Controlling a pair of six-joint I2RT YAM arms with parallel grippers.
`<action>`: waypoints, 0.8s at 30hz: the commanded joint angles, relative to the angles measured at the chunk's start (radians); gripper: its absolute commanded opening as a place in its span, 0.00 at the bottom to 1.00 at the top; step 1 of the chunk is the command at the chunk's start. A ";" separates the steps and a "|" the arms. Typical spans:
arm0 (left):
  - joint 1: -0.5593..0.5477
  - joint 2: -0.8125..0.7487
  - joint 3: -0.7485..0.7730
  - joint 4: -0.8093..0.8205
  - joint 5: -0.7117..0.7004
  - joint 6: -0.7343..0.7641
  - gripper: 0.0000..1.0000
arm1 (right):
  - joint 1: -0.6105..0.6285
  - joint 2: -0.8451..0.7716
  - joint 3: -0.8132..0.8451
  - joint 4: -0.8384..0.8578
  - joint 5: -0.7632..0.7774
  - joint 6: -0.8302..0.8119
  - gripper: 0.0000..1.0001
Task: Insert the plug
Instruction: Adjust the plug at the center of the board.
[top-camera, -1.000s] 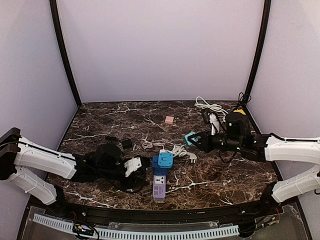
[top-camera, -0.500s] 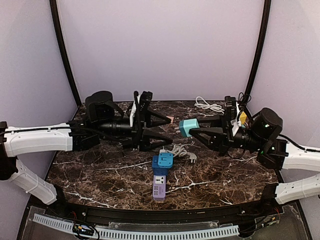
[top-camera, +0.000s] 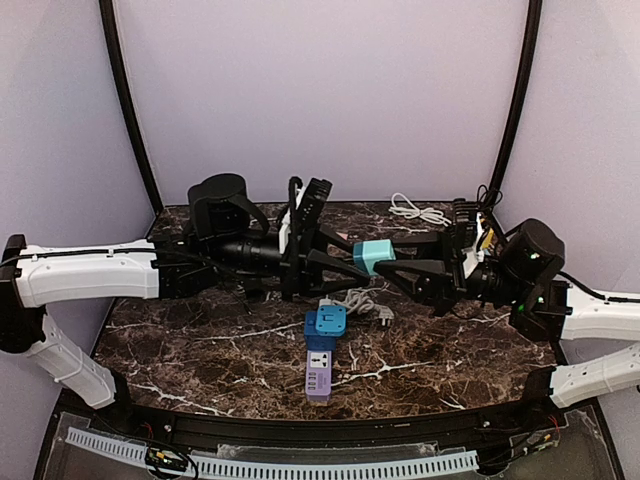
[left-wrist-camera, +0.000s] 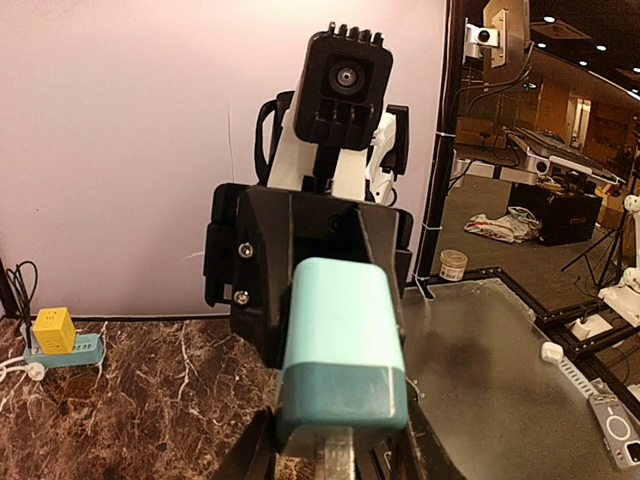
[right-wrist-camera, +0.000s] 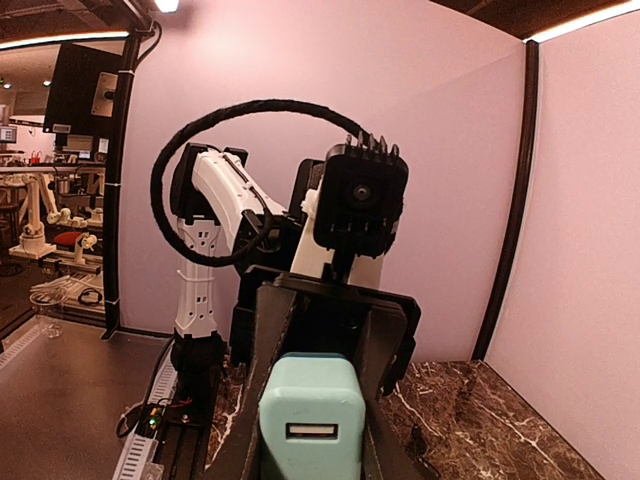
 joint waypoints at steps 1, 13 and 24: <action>-0.010 0.011 0.033 0.016 0.014 0.011 0.22 | 0.009 -0.022 -0.019 0.029 0.042 -0.008 0.00; -0.012 -0.012 -0.022 0.068 -0.004 0.027 0.02 | 0.010 -0.056 -0.047 -0.060 0.083 0.005 0.00; -0.010 -0.011 -0.038 0.085 -0.005 0.006 0.22 | 0.009 -0.049 -0.049 -0.048 0.078 0.005 0.00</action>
